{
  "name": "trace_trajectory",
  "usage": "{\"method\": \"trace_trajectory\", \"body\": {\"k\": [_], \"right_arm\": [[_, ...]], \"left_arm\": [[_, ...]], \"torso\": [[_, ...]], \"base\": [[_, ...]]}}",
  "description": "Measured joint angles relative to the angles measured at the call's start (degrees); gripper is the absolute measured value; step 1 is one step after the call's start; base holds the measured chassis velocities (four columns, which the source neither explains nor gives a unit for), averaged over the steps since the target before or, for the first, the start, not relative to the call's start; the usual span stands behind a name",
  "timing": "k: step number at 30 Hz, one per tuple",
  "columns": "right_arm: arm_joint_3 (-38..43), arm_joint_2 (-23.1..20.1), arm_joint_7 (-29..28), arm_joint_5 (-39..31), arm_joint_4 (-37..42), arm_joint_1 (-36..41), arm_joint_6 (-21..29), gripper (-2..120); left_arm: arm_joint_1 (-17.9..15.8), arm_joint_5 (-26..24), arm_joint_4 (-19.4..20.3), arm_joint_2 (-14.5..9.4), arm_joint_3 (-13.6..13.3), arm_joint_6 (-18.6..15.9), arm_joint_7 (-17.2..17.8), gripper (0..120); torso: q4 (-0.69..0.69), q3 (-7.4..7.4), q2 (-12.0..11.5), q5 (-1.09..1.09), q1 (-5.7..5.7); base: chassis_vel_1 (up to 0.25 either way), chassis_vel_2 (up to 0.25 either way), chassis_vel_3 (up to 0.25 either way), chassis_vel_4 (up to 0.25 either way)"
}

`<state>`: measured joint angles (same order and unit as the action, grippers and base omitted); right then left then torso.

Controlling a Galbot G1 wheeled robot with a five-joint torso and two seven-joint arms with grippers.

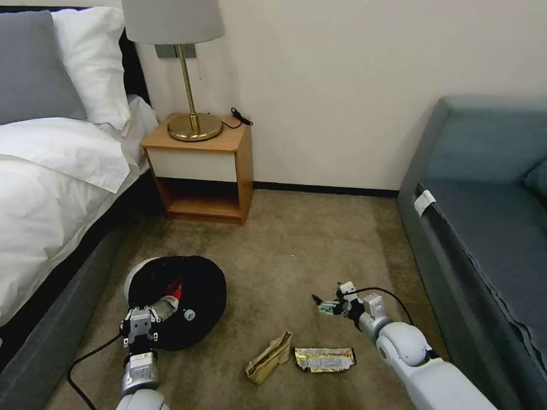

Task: Pick up the trash bin, then pick up the garbage on the floor and place it into the trash bin.

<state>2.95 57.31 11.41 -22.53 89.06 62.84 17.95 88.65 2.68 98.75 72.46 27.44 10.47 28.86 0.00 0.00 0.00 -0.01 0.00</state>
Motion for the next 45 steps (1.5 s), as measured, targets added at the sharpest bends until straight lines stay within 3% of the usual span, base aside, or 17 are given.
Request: {"method": "trace_trajectory", "body": {"k": [11,24,30,45], "right_arm": [[-11.1,-1.9,5.9,14.2,-2.9,-4.4,-3.5,100],[-15.2,-0.5,12.7,31.1,-5.8,-7.3,-11.7,100],[-15.3,1.5,16.4,39.5,-7.8,-7.5,-16.0,100],[-14.8,7.7,18.2,52.8,-12.2,-8.2,-24.5,100]], "left_arm": [[0.6,-1.2,0.8,-1.8,0.8,-0.3,-0.7,2],[2.1,0.9,2.9,0.3,0.7,-0.3,-0.7,2],[2.6,1.3,3.1,0.4,1.3,-0.2,-0.7,2],[2.8,1.4,2.8,0.4,2.0,0.1,-0.7,2]], "torso": [[0.0,0.0,0.0,0.01,0.0],[0.0,0.0,0.0,0.01,0.0],[0.0,0.0,0.0,0.01,0.0],[0.0,0.0,0.0,0.01,0.0]], "base": [[0.0,0.0,0.0,0.0],[0.0,0.0,0.0,0.0],[0.0,0.0,0.0,0.0],[0.0,0.0,0.0,0.0]]}}
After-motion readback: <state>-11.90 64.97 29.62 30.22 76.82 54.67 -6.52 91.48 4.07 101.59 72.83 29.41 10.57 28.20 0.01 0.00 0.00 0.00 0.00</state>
